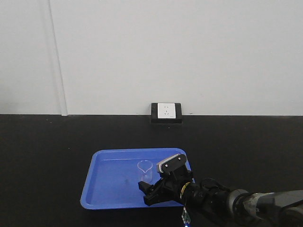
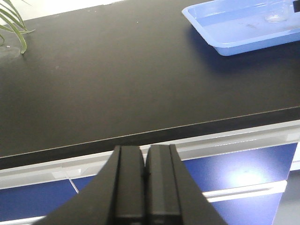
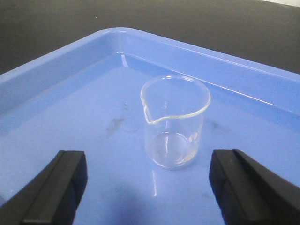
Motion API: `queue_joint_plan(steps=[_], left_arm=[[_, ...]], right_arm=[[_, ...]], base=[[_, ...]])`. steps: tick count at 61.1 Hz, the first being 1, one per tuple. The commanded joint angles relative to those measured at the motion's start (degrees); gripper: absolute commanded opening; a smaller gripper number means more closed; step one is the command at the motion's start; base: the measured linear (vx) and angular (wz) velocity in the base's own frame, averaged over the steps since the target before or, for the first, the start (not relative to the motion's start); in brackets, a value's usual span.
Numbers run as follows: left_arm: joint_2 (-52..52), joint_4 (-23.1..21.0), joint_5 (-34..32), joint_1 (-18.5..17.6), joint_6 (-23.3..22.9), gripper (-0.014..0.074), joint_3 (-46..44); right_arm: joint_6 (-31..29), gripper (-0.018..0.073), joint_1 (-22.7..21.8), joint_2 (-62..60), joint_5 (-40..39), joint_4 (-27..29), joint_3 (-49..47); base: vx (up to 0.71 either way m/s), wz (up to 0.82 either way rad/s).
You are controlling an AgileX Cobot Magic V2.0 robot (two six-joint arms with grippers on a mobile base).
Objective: Move beaker to silver tray on left bench
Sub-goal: 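Close the right gripper on the beaker's sides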
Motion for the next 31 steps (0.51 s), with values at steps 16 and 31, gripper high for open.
queue_joint_plan(steps=[16,31], left_arm=[[-0.45,-0.17,-4.74,-0.21,-0.11,0.0001,1.14],[-0.45,-0.17,-4.74,-0.21,-0.11,0.0001,1.14]], right_arm=[[0.03,0.0579,-0.06,-3.44,-3.75,0.79,-1.74],[0.03,0.0579,-0.06,-3.44,-3.75,0.79,-1.74]], base=[[0.00,0.00],[0.00,0.00]])
